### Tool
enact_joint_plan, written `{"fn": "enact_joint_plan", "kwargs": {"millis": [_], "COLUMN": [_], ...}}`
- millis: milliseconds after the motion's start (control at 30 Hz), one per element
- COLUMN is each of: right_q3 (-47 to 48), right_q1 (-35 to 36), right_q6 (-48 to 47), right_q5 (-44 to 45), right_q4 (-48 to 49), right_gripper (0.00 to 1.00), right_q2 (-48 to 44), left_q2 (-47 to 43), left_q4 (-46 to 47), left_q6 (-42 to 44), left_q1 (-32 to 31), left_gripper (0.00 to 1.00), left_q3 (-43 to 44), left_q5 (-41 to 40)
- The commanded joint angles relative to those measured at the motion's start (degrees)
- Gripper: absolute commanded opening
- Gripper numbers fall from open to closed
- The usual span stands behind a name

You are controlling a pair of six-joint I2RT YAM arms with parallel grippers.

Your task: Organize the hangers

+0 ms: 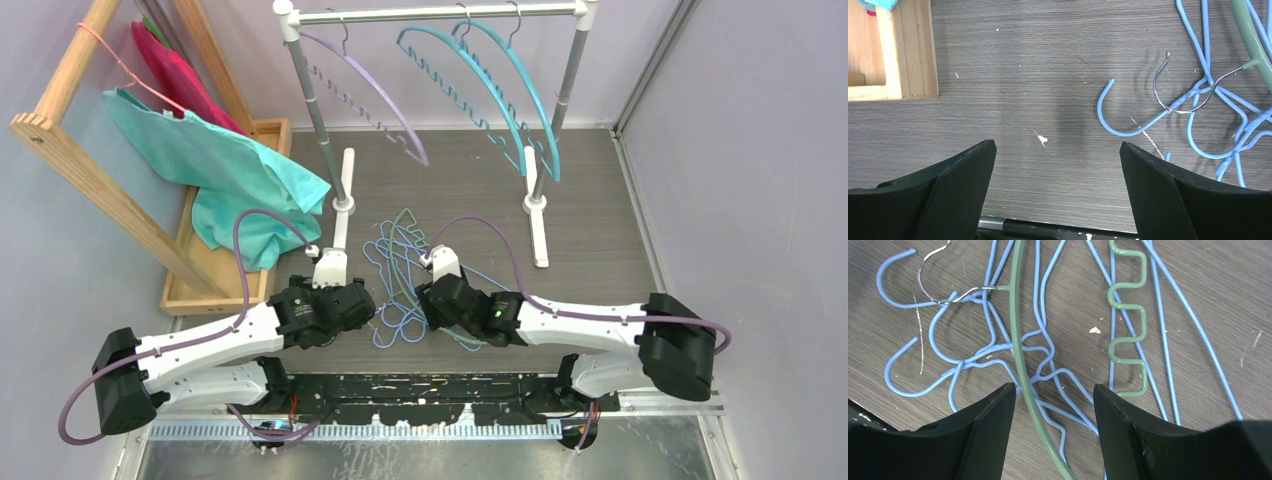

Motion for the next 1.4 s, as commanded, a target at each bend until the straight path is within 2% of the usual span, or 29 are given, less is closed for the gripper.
{"fn": "enact_joint_plan", "kwargs": {"millis": [0,100,200,533,633,800,900,933,967,1200,1367], "right_q3": [1.1,1.6,1.9,0.4,0.5,0.7,0.6,0.7,0.7,3.2,6.5], "right_q1": [0.0,0.0,0.0,0.0,0.0,0.0,0.0,0.0,0.0,0.0,-0.1], "right_q6": [-1.3,-1.8,-2.0,0.0,0.2,0.0,0.0,0.2,0.4,3.5,6.0], "right_q5": [-1.4,-2.8,-5.6,-7.1,-6.4,-6.0,-6.3,-6.3,-6.3,-5.9,-7.4], "right_q4": [6.0,7.8,8.7,10.9,11.0,11.3,11.2,11.0,10.8,9.2,8.1], "right_gripper": [0.64,0.58,0.48,0.44,0.33,0.25,0.07,0.02,0.01,0.01,0.01], "right_q2": [2.8,5.5,7.4,12.4,14.2,15.6,15.3,14.8,14.1,-0.8,-6.9], "left_q2": [0.0,0.3,0.4,0.8,0.6,-0.7,-1.2,-1.2,-1.2,-1.1,-0.1], "left_q4": [0.4,0.1,0.2,1.0,0.6,0.6,0.6,0.6,0.5,0.1,0.9], "left_q6": [-1.2,-1.1,-1.1,-1.4,-1.9,-2.2,-2.3,-2.3,-2.3,-2.2,-1.8], "left_q1": [0.2,0.2,0.2,0.1,0.2,0.2,0.2,0.2,0.2,0.2,0.2], "left_gripper": [0.98,0.98,0.98,0.98,0.98,0.98,0.98,0.98,0.98,0.98,0.98], "left_q3": [0.5,0.8,0.6,-0.3,-0.4,-0.9,-0.9,-1.0,-0.9,-0.3,-0.1], "left_q5": [-1.0,-1.1,-1.1,-0.5,-0.3,0.0,0.0,0.0,0.0,-0.5,-0.8]}}
